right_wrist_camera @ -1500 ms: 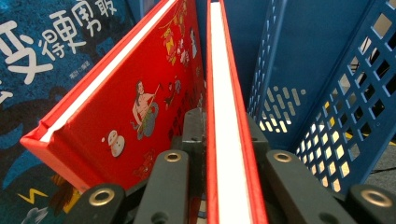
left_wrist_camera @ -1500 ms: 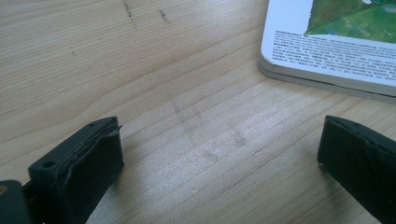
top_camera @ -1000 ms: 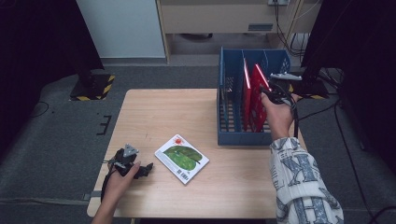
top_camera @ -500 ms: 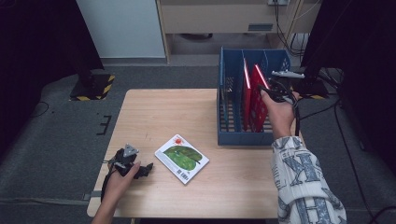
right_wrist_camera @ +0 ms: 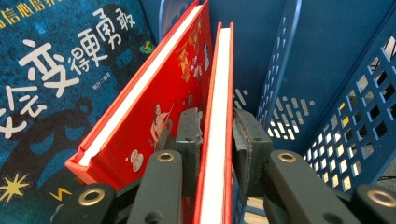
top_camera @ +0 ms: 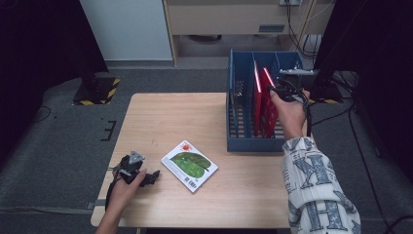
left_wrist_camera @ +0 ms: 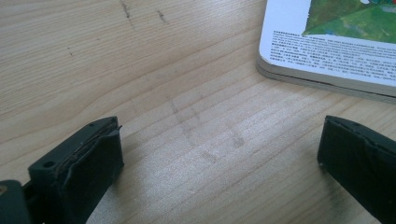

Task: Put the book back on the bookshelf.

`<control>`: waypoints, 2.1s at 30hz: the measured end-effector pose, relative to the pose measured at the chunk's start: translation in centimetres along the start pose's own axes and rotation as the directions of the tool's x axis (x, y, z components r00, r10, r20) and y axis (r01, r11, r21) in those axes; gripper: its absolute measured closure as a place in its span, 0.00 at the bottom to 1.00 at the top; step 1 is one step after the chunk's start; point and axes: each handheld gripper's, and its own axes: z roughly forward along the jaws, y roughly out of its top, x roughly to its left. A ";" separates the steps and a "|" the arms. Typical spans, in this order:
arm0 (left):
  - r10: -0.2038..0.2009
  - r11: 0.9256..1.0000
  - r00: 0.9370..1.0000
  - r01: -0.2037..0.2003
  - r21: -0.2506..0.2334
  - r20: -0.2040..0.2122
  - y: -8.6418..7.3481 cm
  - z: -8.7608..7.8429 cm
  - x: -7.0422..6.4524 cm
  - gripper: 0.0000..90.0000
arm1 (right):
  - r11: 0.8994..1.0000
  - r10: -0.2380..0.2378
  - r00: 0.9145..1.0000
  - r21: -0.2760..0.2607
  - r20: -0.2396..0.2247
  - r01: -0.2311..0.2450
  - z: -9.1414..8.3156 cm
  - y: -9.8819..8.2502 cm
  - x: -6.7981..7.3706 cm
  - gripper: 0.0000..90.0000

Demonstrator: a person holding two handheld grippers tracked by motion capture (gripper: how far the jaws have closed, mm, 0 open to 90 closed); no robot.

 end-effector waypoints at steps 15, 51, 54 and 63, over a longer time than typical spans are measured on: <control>-0.003 1.000 1.000 0.003 -0.003 0.001 0.0 0.0 0.0 0.00 | 1.000 0.006 0.998 0.005 0.069 -0.006 -0.1 0.1 0.2 0.88; 0.002 1.000 1.000 -0.002 -0.002 0.003 0.1 0.1 0.0 0.00 | 0.998 0.042 0.992 -0.047 0.122 -0.037 0.8 2.0 -0.2 0.88; 0.003 1.000 1.000 -0.003 -0.002 0.003 0.1 0.1 0.0 0.00 | 0.998 0.040 0.991 -0.046 0.124 -0.035 0.9 2.1 -0.2 0.88; 0.004 1.000 1.000 -0.004 -0.002 0.003 0.1 0.1 -0.1 0.00 | 0.999 0.040 0.991 -0.039 0.130 -0.035 1.6 2.1 -0.2 0.88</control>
